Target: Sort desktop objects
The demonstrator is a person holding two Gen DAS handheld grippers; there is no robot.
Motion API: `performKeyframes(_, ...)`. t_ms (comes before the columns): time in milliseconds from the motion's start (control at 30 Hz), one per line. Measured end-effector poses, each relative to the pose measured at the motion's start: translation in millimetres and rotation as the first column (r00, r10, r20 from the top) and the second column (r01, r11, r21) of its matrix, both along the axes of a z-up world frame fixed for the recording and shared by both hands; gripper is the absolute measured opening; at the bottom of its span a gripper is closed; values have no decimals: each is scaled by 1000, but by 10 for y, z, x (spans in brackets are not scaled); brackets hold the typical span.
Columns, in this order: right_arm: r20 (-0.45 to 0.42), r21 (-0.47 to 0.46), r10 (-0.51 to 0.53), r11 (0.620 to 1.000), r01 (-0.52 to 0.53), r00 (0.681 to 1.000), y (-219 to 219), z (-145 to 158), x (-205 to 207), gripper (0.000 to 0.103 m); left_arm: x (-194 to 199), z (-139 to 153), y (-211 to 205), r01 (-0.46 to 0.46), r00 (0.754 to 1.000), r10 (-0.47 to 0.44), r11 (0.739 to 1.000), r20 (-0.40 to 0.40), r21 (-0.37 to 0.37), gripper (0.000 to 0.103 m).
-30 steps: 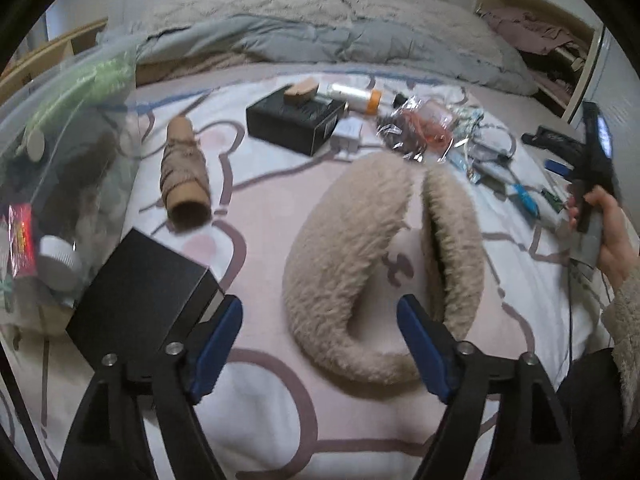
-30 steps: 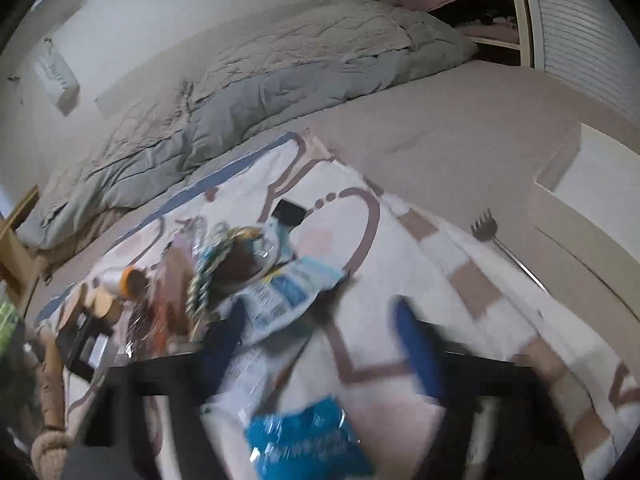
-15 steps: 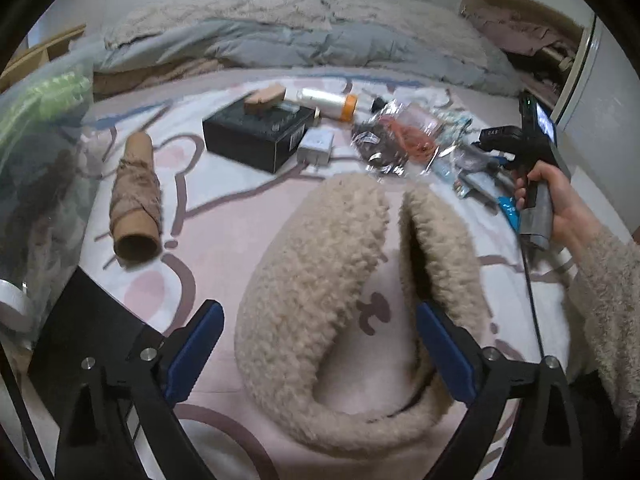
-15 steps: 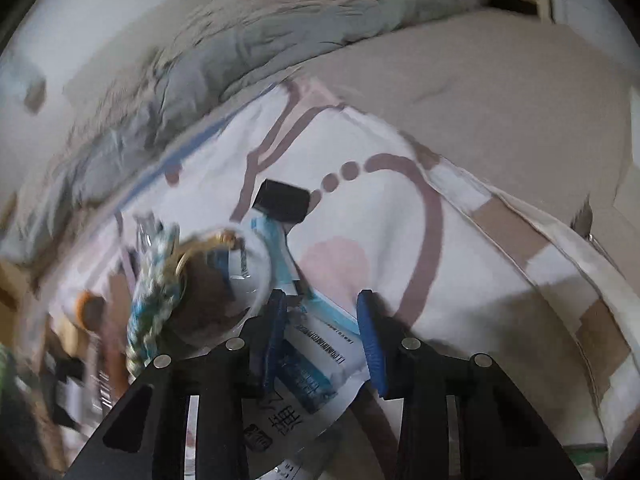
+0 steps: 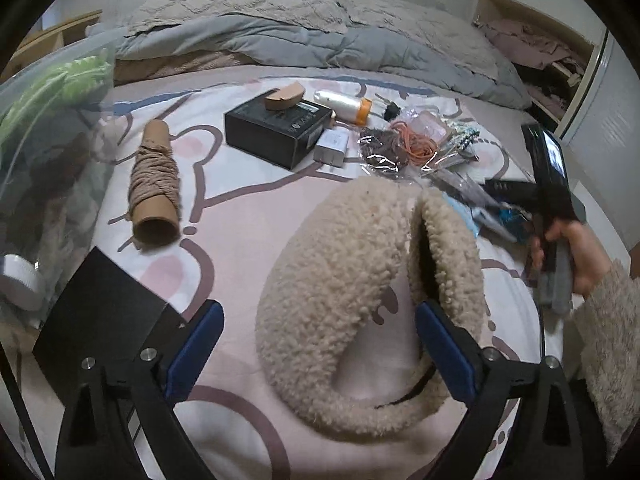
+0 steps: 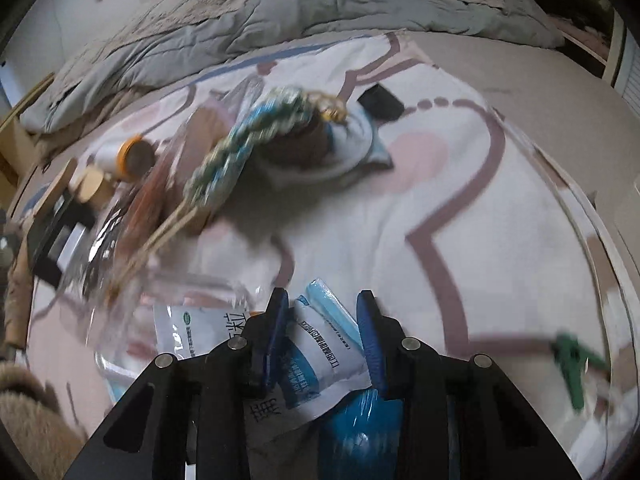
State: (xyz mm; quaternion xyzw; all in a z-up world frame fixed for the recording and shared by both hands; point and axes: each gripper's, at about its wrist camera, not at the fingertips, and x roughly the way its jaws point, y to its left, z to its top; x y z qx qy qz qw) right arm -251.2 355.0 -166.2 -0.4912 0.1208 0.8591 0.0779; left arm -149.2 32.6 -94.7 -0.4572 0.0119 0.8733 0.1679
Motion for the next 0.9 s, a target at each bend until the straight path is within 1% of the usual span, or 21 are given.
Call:
performKeyframes(200, 35, 24, 66, 997, -67, 997, -253, 24, 314, 37, 56, 64, -164, -53, 999, 53, 998, 3, 22, 97)
performKeyframes(300, 51, 18, 94, 995, -95, 994, -327, 44, 499, 37, 76, 111, -264, -85, 996, 85, 996, -5, 40, 97)
performKeyframes(400, 52, 5, 114, 993, -114, 992, -364, 82, 653, 37, 84, 139, -353, -117, 993, 118, 992, -15, 41, 97)
performKeyframes(467, 18, -62, 85, 995, -84, 996, -315, 148, 762, 37, 86, 135, -382, -130, 991, 131, 991, -21, 31, 97)
performKeyframes(500, -15, -111, 57, 992, -58, 998, -253, 203, 818, 37, 91, 128, -385, -133, 991, 133, 991, -26, 22, 97)
performKeyframes(533, -51, -138, 27, 990, -34, 998, -196, 269, 873, 37, 92, 115, -382, -134, 990, 134, 991, -30, 10, 97)
performKeyframes(567, -90, -134, -7, 991, -5, 996, -145, 357, 939, 37, 87, 99, -371, -133, 991, 133, 991, -34, -4, 97)
performKeyframes(667, -130, -84, -68, 995, 58, 989, -93, 473, 1053, 37, 76, 49, -304, -113, 993, 111, 993, -41, -42, 97)
performKeyframes(767, -104, -88, -149, 986, 140, 983, 10, 452, 1100, 37, 62, -16, -229, -87, 996, 84, 993, -39, -79, 97)
performKeyframes(900, -37, -118, -222, 969, 216, 974, 135, 348, 1191, 37, 63, -180, -115, -42, 999, 42, 986, -8, -163, 97)
